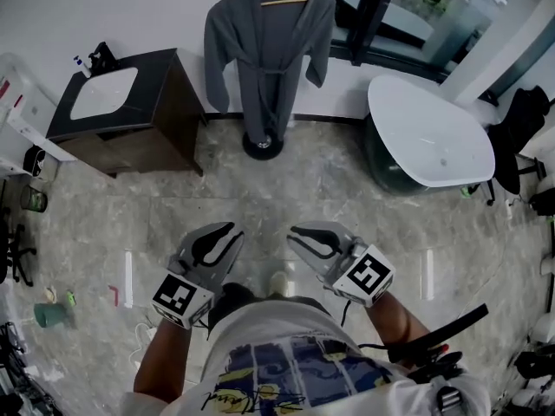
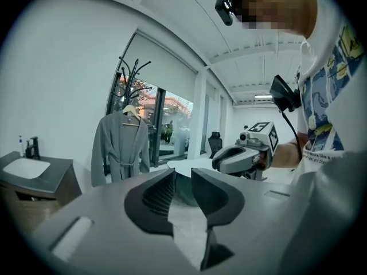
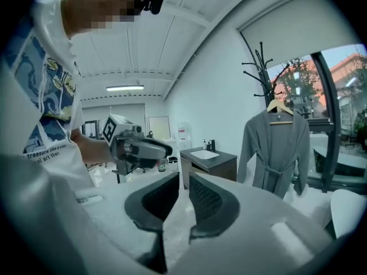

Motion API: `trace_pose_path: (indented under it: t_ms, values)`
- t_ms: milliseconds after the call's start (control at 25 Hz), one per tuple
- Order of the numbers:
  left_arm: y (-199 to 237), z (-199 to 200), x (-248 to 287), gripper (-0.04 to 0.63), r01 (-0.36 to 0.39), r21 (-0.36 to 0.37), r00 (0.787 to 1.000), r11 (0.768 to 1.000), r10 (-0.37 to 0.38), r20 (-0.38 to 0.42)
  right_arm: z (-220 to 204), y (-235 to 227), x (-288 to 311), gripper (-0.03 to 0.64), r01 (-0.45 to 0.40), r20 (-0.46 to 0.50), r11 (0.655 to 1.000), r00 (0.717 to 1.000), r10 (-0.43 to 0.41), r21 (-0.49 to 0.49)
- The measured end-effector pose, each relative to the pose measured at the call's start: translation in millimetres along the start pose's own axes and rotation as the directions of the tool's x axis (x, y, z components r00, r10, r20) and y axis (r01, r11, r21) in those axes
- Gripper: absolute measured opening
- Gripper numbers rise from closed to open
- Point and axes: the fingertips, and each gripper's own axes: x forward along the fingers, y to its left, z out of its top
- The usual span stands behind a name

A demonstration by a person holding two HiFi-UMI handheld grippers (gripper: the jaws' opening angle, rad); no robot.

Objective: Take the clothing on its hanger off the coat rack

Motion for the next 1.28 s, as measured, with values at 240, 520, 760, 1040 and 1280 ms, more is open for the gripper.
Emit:
trace_pose_path:
  t_ms: [240,520,760,1040,1280]
  values:
    - [63,33,54,0.121,0.043,0.015,0.999,0.999,-0.043,0.002,-13,-54,24,0.069,0.019,-0.007,0.998,1.000,-0.018,0.058]
    - [173,93,133,0.137,0.092,0.108,0.995,0.990,-0.097,0.040,16,-139,65,0.084,0.129,-0.012,0.990,0.992,-0.128,0.055]
    - [256,146,188,0.150,0.134,0.225,0.989,0.965,-0.145,0.037,34,-204,104,0.084,0.205,-0.022,0.977,0.979,-0.204,0.060]
    - [351,209,250,0.184,0.081,0.400,0.994,0.913,-0.104,0.036,46,-247,133,0.084,0.299,-0.014,0.946,0.954,-0.300,0.128]
    - [419,245,323,0.258,0.099,0.439,0.995,0.893,-0.089,-0.044,40,-278,123,0.084,0.348,-0.027,0.924,0.937,-0.348,0.157]
